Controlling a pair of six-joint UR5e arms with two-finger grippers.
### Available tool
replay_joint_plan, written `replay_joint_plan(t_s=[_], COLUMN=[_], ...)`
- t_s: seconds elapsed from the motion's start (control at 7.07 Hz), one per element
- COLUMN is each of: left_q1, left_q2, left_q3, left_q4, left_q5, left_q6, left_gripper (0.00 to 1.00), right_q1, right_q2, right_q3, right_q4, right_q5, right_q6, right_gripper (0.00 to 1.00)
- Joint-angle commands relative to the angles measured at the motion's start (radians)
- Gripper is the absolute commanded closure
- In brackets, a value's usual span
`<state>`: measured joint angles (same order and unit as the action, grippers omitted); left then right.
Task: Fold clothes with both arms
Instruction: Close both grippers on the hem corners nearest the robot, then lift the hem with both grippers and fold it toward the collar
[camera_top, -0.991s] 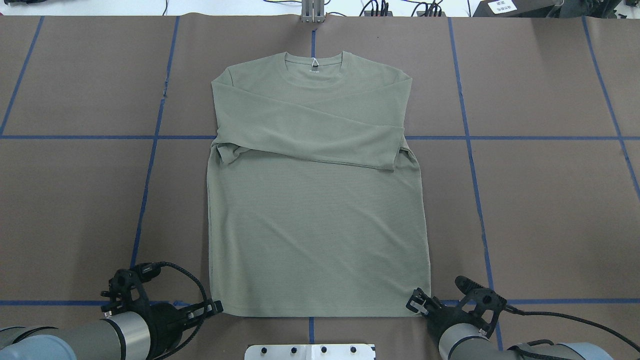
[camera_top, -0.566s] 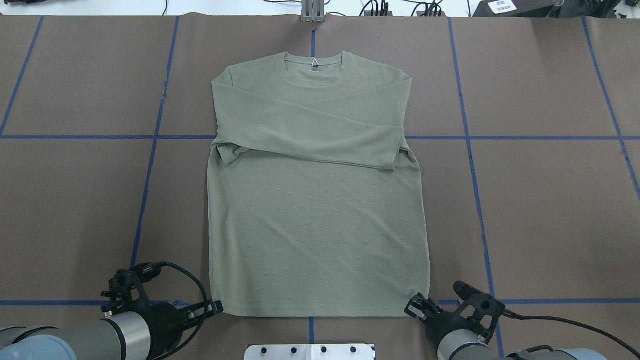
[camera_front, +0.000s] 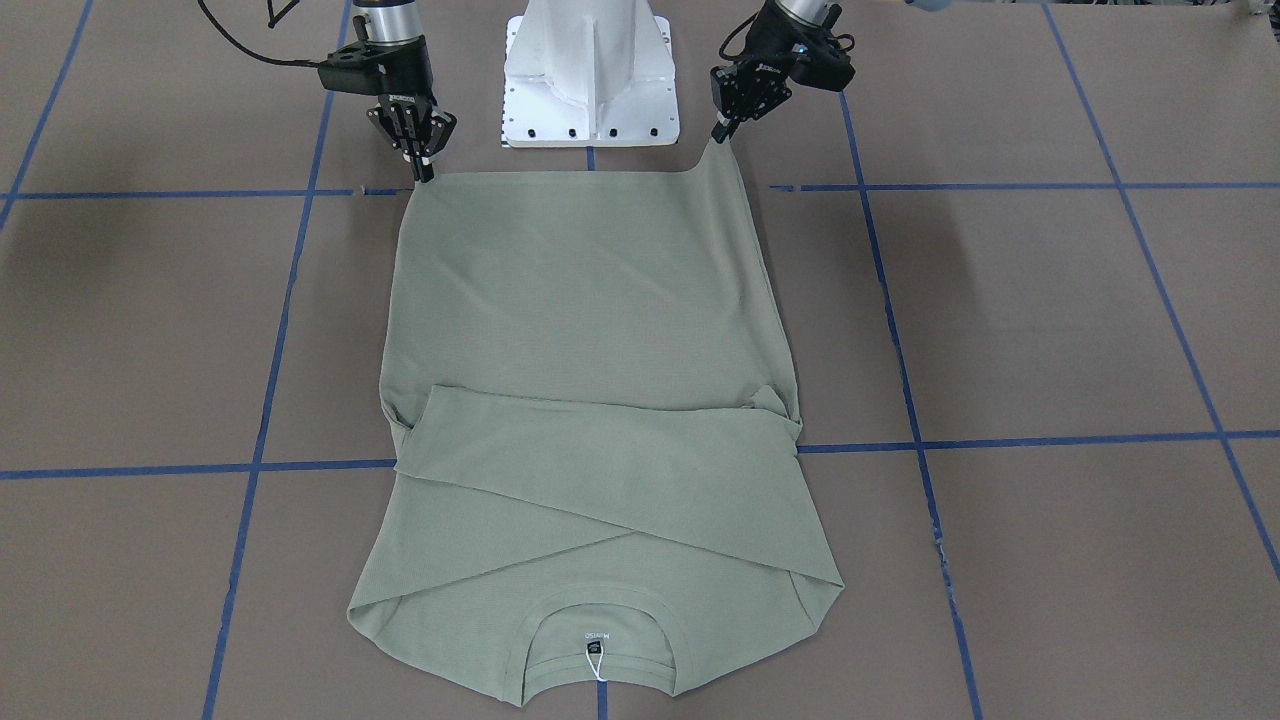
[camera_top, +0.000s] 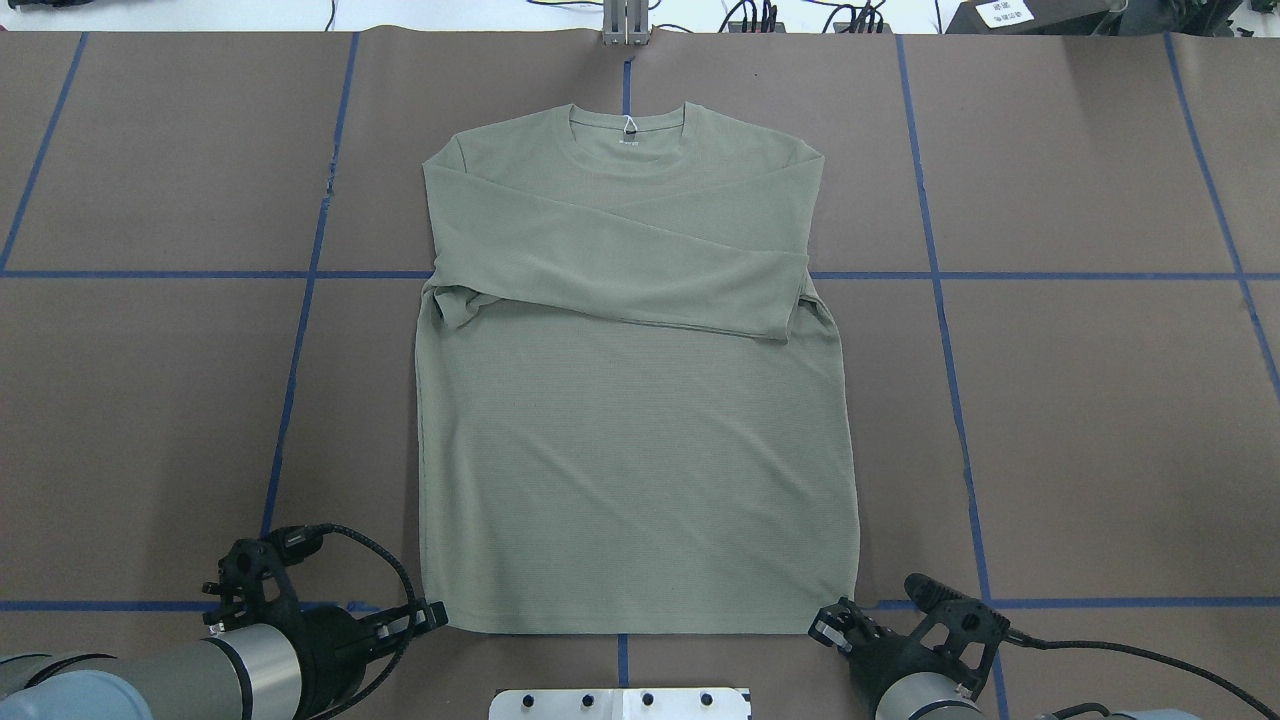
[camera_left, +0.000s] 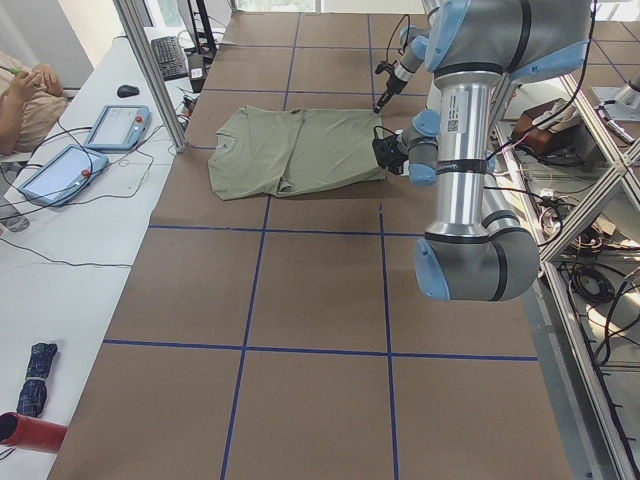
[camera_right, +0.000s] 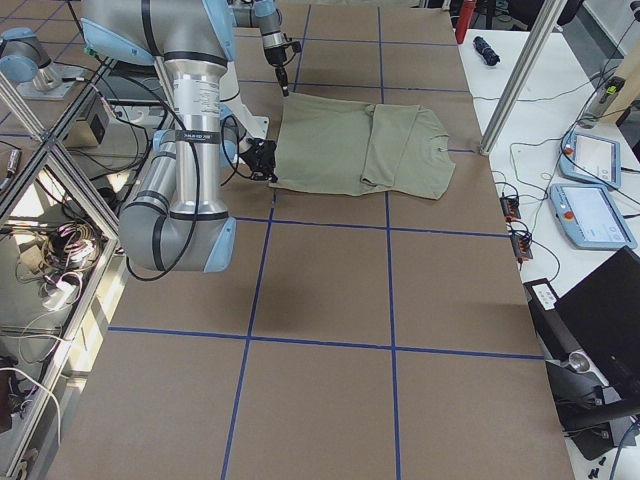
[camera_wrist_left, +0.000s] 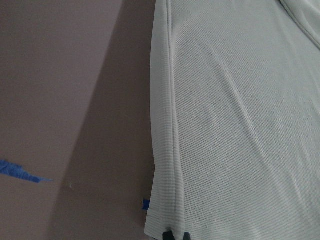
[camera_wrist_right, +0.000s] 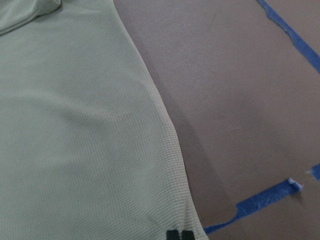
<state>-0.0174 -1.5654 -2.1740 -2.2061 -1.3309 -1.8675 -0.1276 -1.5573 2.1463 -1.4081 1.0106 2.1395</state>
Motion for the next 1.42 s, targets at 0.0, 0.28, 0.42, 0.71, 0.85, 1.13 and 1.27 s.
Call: replay_joint_plan(t_s=[0.0, 0.28, 0.42, 0.71, 0.85, 1.13, 1.27], left_q1=[-0.031, -0.119, -0.183, -0.331, -0.416, -0.505, -0.582], left_q2=[0.011, -0.002, -0.031, -0.228, -0.245, -0.348, -0.413], left_q3=[-0.108, -0.357, -0.409, -0.225, -0.186, -0.015, 0.07], left_q4=[0.049, 0.319, 0.414, 0.424, 0.424, 0.419, 0.422], left_q5=[-0.096, -0.26, -0.334, -0.344, -0.355, -0.361, -0.417], left_q6=[0.043, 0.111, 0.167, 0.378, 0.481, 0.542, 0.61], left_gripper=[1.0, 1.0, 1.0, 1.0, 1.0, 1.0, 1.0], right_q1=[0.002, 0.012, 0.079, 0.263, 0.405, 0.595, 0.656], right_q2=[-0.044, -0.023, 0.03, 0.199, 0.306, 0.379, 0.382], right_q3=[0.224, 0.54, 0.555, 0.432, 0.303, 0.127, 0.101], right_q4=[-0.169, -0.502, -0.549, -0.557, -0.554, -0.511, -0.491], right_q5=[0.063, 0.205, 0.282, 0.362, 0.447, 0.552, 0.595], right_q6=[-0.061, -0.069, -0.129, -0.356, -0.476, -0.62, -0.671], right_gripper=[1.0, 1.0, 1.0, 1.0, 1.0, 1.0, 1.0])
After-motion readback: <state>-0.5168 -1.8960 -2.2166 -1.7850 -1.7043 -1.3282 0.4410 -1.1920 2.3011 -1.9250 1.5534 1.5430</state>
